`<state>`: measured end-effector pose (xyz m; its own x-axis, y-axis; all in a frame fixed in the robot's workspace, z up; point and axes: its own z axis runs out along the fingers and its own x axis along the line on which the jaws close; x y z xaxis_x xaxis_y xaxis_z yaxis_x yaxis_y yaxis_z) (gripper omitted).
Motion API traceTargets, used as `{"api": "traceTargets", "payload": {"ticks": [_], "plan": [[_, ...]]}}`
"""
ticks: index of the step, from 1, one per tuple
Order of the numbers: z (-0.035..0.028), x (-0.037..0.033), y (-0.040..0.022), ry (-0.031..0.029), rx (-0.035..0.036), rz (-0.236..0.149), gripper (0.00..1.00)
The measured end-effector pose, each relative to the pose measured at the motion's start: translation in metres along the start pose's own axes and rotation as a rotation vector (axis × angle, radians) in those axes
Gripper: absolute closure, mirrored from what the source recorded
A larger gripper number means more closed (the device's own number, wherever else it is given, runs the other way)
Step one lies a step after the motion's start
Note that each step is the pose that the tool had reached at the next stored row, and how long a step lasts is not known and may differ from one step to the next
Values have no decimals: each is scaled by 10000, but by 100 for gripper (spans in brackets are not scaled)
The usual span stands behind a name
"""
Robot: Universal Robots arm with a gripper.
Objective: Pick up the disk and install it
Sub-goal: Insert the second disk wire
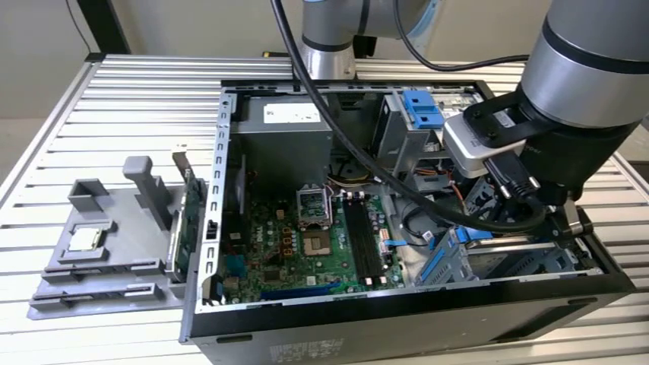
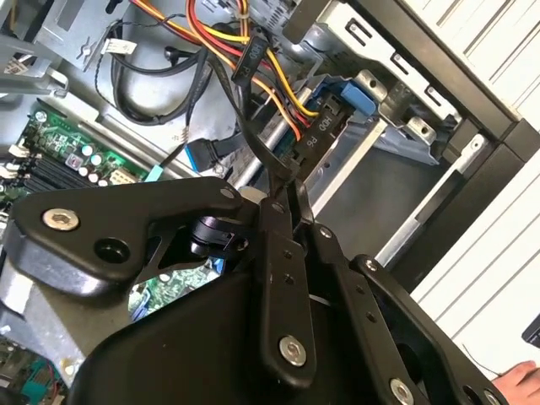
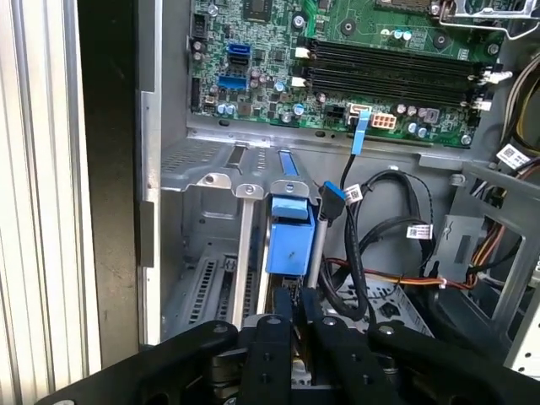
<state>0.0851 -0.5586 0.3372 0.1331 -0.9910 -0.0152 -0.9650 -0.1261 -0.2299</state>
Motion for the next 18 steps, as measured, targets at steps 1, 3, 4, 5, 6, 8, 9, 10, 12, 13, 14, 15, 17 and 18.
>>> {"api": "traceTargets", "payload": {"ticks": [1,3,4,5,6,8,9,10,12,13,14,15,17,18], "plan": [[-10,0,-2,-2,0,1,100],[-21,1,-5,-19,5,4,100],[-20,0,-6,-38,19,7,100],[-20,0,-6,-36,28,6,100],[-21,0,-5,-41,41,8,100],[-19,0,-5,-211,89,49,100],[-16,1,-4,-323,115,78,100],[-15,0,-3,-394,132,100,100],[-15,3,-3,-401,133,102,100],[-14,5,-3,-402,133,103,100],[-14,9,-2,-403,130,103,100],[-15,15,-1,-402,129,103,100],[-15,34,1,-403,126,104,100],[-16,41,2,-403,126,103,100]]}}
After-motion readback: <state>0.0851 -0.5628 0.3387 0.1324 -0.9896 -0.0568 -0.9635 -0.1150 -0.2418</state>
